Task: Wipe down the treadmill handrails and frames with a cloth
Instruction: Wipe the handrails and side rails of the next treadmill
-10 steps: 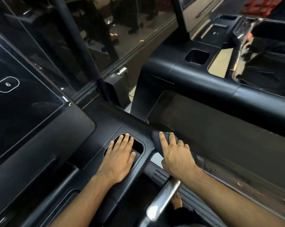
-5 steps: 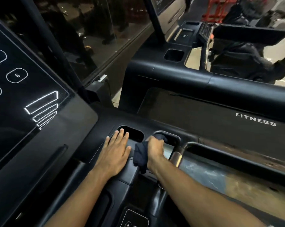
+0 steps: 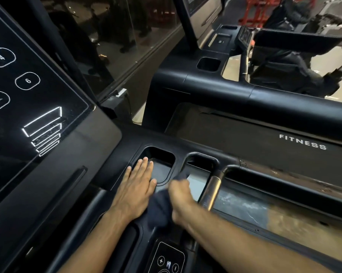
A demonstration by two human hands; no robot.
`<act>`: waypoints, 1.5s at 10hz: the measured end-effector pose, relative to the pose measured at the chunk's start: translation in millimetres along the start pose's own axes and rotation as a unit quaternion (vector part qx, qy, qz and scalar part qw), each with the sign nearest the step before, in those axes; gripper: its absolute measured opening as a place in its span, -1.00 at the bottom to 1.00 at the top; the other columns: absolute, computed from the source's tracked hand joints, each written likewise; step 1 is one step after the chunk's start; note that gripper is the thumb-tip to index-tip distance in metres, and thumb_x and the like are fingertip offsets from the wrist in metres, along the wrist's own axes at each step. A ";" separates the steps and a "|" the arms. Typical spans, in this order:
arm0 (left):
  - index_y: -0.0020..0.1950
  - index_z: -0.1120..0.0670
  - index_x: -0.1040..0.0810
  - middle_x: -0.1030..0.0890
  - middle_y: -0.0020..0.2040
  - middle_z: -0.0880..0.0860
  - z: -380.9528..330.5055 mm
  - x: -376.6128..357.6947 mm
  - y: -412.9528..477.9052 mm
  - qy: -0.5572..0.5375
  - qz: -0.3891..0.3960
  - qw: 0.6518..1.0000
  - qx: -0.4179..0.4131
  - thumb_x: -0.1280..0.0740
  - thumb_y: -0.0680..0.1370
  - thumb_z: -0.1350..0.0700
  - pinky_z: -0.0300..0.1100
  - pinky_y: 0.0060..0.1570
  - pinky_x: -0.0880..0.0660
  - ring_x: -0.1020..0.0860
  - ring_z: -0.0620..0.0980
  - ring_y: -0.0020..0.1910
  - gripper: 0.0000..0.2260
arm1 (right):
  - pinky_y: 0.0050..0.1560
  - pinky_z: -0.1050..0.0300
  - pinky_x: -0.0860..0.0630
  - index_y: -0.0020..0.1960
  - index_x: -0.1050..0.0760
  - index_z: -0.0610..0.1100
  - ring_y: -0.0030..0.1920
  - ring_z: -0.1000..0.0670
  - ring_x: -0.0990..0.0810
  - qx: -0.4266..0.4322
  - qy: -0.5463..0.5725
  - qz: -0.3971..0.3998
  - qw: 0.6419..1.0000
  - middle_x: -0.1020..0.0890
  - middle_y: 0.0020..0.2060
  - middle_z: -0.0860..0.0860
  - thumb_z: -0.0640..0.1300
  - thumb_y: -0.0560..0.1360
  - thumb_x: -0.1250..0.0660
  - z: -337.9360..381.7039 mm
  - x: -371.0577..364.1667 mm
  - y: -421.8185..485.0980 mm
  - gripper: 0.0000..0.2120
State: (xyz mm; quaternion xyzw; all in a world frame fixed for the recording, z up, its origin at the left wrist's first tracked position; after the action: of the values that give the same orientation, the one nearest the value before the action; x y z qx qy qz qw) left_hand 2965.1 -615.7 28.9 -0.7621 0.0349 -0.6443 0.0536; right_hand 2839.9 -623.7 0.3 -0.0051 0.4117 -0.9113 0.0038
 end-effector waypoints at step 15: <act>0.61 0.06 0.13 0.11 0.61 0.00 -2.9 16.1 37.9 -0.049 0.005 0.997 0.051 0.01 0.67 -0.12 -0.10 0.53 0.21 0.17 -0.10 0.57 -0.42 | 0.41 -0.11 -0.31 0.61 -0.09 -0.06 0.50 -0.23 -0.29 0.367 -0.716 0.032 0.594 -0.14 0.59 -0.14 0.09 0.56 -0.17 138.2 24.1 60.7 -0.33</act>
State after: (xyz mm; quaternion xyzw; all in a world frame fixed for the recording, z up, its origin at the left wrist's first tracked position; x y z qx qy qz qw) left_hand 2965.6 -655.4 40.3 -0.7888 0.0028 -0.6070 0.0971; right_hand 2817.7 -767.8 46.3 -0.6403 -0.0925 -0.6882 0.3283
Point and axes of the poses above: each hand's wrist, its own y-axis towards the middle knuckle, its own x-axis out of the back of the hand, z = x × y, the point moved 5 cm from there along y, towards the middle knuckle
